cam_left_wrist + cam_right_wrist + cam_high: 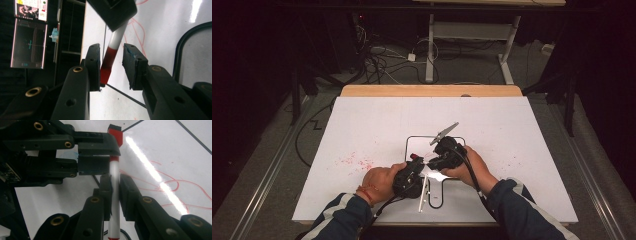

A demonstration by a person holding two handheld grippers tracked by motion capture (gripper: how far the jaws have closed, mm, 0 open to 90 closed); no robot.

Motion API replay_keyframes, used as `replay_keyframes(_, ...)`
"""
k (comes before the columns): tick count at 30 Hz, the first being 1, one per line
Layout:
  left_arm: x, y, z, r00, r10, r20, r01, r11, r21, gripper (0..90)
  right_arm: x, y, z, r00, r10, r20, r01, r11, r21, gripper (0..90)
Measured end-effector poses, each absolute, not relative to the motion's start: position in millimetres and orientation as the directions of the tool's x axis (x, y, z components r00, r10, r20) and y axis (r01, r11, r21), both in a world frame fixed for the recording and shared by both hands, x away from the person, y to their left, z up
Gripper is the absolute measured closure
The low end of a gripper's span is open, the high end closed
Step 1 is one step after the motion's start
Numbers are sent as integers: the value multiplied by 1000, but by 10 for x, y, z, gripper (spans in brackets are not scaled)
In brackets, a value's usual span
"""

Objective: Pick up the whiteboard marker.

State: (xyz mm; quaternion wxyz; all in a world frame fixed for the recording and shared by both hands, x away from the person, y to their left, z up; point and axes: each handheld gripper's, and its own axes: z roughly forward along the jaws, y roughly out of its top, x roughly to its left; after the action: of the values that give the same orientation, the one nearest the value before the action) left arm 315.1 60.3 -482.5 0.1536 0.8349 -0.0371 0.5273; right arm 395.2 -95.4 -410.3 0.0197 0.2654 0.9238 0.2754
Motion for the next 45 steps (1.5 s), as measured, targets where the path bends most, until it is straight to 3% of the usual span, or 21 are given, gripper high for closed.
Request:
replay_keyframes(6,3149,582,-4841,423,71,903,-229,-956,183,753,3950,-922,-4096,-866,489,108,470,719,511,818)
replay_keyframes(16,3148,578,-4848,425,47,904,-234,-959,160,783,3942,-877,-4055,-882,460,102,445,742,502,818)
replay_keyframes(23,3140,594,-4795,474,75,877,-231,-951,206,789,3935,-922,-4027,-879,461,122,452,726,519,805)
replay_keyframes(25,3170,622,-4732,552,111,827,-203,-943,263,789,3927,-969,-3992,-868,481,122,462,694,553,727)
replay_keyframes(29,3228,679,-4667,611,167,774,-173,-925,337,790,3897,-1174,-3823,-839,530,119,466,588,662,610)
replay_keyframes(35,3333,797,-4581,728,294,620,-97,-851,517,790,3781,-1568,-3657,-763,641,-82,315,480,819,548)
replay_keyframes(45,3537,1000,-4435,846,427,320,60,-672,738,790,3514,-1984,-3798,-688,695,-208,177,439,881,477)
